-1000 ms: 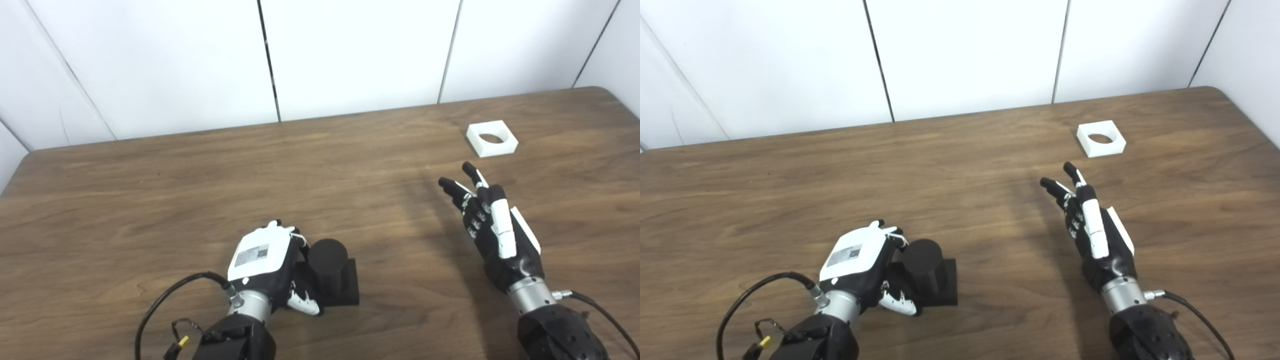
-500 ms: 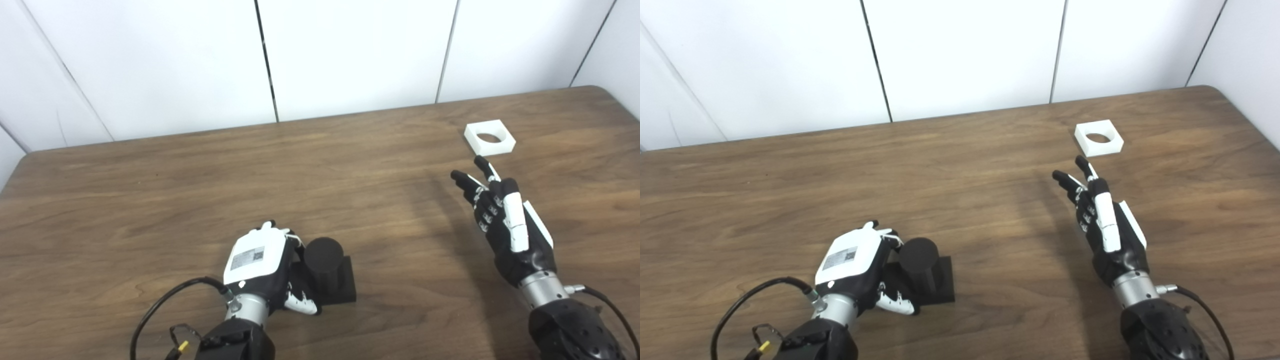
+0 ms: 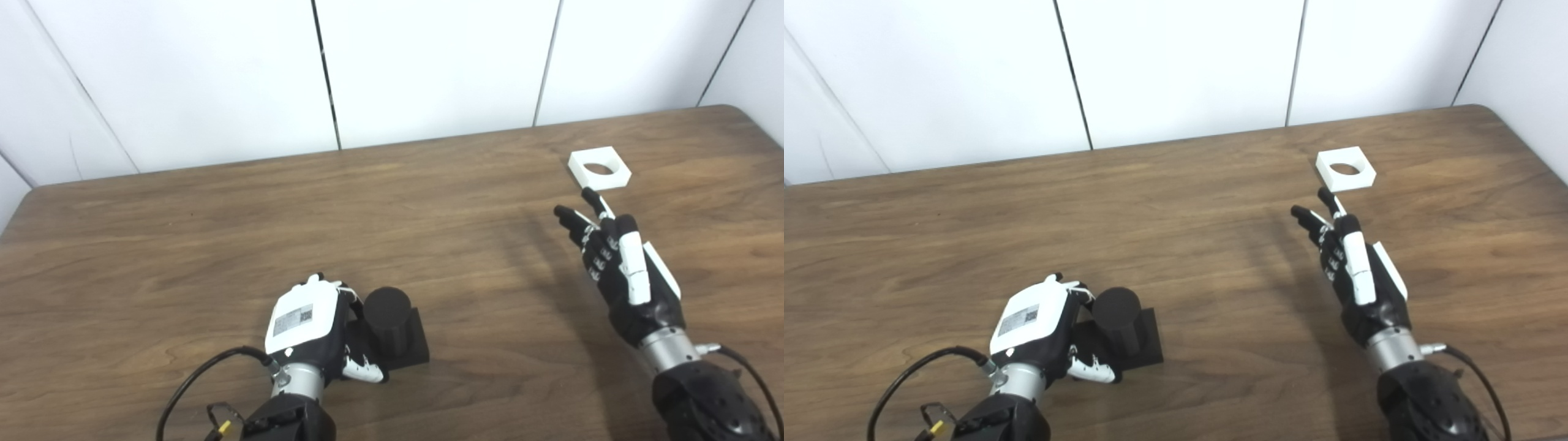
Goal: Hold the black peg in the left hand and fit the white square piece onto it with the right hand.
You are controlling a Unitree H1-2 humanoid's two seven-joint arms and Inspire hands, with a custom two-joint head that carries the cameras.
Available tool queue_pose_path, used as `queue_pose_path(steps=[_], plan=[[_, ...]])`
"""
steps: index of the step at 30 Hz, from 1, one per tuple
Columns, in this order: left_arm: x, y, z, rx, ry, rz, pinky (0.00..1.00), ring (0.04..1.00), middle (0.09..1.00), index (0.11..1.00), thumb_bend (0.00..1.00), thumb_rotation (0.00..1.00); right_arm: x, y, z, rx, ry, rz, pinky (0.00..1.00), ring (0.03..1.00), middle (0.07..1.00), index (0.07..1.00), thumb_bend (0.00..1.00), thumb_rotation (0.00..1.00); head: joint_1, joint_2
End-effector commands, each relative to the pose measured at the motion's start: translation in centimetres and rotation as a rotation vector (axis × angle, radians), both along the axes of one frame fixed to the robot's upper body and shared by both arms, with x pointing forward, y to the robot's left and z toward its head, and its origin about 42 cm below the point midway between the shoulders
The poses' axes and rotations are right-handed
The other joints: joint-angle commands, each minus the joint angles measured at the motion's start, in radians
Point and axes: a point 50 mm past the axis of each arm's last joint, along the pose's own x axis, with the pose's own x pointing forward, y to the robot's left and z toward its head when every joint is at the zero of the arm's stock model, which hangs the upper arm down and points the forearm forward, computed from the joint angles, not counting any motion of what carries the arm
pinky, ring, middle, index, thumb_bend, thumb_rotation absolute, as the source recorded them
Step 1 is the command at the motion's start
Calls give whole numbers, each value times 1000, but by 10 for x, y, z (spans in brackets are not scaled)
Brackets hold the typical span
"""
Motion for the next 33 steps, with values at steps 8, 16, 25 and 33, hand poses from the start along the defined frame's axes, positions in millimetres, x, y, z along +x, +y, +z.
queue_pose_path(steps=[8, 16, 25, 33], plan=[[-3, -7, -8, -32, 81, 10, 1000, 996, 884, 484, 523, 51, 62, -55, 99, -618, -161, 14, 949, 971, 951, 954, 887, 435, -75, -16], [-3, 9, -10, -30, 82, 4, 1000, 993, 876, 482, 522, 50, 115, -72, 150, -984, -85, -10, 981, 997, 998, 964, 1000, 363, -208, -63], [-1, 24, -13, -57, 84, 15, 1000, 999, 875, 483, 522, 48, 159, -72, 177, -1179, 76, -45, 919, 1000, 1000, 921, 1000, 283, -262, -89], [-2, 26, -13, -40, 86, 6, 1000, 994, 874, 485, 522, 49, 182, -77, 186, -1286, 157, -39, 913, 1000, 1000, 910, 1000, 268, -250, -103]])
